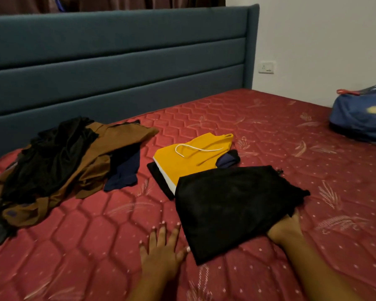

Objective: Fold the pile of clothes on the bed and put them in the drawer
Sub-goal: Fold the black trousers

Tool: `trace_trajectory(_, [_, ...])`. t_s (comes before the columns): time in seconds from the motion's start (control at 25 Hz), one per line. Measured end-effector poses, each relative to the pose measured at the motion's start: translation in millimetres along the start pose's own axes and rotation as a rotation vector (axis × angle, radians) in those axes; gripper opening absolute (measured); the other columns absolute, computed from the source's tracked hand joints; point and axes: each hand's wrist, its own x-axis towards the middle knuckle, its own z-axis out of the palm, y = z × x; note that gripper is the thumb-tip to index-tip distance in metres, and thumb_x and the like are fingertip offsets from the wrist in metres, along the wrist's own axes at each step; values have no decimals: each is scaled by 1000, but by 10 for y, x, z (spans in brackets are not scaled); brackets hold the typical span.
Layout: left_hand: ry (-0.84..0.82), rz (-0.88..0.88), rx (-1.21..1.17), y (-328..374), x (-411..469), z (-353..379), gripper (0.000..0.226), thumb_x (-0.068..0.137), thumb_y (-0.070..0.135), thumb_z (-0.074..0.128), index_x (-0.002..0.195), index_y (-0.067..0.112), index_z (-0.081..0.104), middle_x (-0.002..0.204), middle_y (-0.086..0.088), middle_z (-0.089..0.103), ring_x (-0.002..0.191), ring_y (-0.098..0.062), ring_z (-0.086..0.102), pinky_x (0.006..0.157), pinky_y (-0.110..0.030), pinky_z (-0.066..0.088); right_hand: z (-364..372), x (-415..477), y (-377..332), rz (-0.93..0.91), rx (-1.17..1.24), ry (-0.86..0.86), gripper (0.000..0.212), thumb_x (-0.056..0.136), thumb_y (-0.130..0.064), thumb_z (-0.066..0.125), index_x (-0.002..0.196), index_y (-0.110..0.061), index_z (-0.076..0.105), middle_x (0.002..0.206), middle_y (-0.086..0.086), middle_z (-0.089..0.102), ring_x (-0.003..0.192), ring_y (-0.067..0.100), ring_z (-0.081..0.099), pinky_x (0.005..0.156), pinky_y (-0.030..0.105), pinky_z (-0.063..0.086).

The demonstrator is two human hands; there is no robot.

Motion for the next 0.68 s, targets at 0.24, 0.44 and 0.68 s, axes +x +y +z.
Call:
trace_trajectory(0.24, [-244,-56,53,-185,-118,163,74,90,71,24,147,45,-16,157,4,-28,145,-27,-23,110,-65,-3,91,-287,-349,208,198,151,58,99,-45,25,153,-32,10,159,-7,19,147,19,6,117,53,-5])
trace_trajectory(0.44, [-201,25,-16,-572,-766,181,76,90,68,32,148,46,-11,158,7,-24,146,-18,-20,113,-61,-5,151,-956,-1060,239,377,43,55,99,-47,18,150,-28,24,161,1,3,148,26,-7,114,60,1])
trace_trajectory(0.68, [-54,-255,-110,-1984,-1433,-88,80,88,62,44,151,43,-3,161,3,-13,148,-22,-12,114,-61,2,-319,-1419,-2901,-106,252,-66,54,91,-48,41,141,-25,43,150,6,37,138,29,35,109,45,31])
